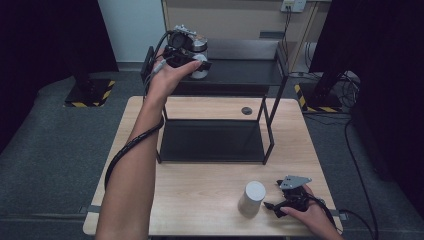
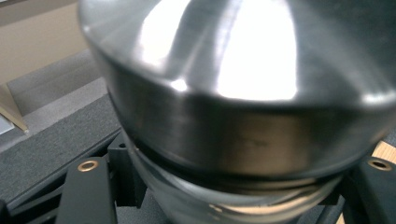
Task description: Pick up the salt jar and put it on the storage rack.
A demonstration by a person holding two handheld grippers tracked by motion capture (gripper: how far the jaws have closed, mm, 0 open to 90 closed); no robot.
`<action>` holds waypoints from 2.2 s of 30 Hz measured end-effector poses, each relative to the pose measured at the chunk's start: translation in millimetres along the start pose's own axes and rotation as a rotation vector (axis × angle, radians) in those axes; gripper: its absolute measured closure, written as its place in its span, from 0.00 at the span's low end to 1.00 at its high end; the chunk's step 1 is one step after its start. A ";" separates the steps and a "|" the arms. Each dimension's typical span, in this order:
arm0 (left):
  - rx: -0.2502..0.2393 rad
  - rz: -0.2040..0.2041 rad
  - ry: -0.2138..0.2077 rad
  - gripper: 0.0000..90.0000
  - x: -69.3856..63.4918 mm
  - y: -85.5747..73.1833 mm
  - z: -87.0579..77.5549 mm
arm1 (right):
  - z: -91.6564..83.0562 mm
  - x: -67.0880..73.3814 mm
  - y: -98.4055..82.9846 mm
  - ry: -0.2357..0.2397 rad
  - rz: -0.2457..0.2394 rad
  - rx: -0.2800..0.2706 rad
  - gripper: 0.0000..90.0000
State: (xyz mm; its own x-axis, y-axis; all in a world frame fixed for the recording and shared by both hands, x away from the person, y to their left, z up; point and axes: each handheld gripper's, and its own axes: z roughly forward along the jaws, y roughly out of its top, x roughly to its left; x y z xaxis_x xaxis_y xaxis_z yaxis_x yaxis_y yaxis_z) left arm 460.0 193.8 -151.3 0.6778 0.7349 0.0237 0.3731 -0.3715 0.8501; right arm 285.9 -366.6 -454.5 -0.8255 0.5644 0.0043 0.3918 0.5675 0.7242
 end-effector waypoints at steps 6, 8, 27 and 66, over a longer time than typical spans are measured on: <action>-0.009 -0.002 0.000 0.33 0.0 -2.5 0.2 | 0.0 0.0 0.0 0.000 0.000 0.000 0.02; -0.012 0.000 0.000 0.33 -0.1 -3.0 0.1 | 0.0 0.0 0.0 0.000 -0.001 0.000 0.02; -0.024 0.107 0.059 0.08 -19.9 -4.3 -43.7 | -0.1 0.1 0.2 0.000 -0.001 0.002 0.02; -0.064 0.376 -0.309 0.13 -28.5 -73.5 -66.8 | 0.0 0.2 0.1 -0.001 -0.001 0.001 0.02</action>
State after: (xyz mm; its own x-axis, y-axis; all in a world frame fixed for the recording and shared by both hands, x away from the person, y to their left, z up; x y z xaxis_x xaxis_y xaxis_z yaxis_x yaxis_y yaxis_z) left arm 371.0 238.1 -179.3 0.9180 0.3503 0.1860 0.0336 -0.5361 0.8435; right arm 285.8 -366.4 -454.5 -0.8257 0.5641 0.0027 0.3909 0.5688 0.7237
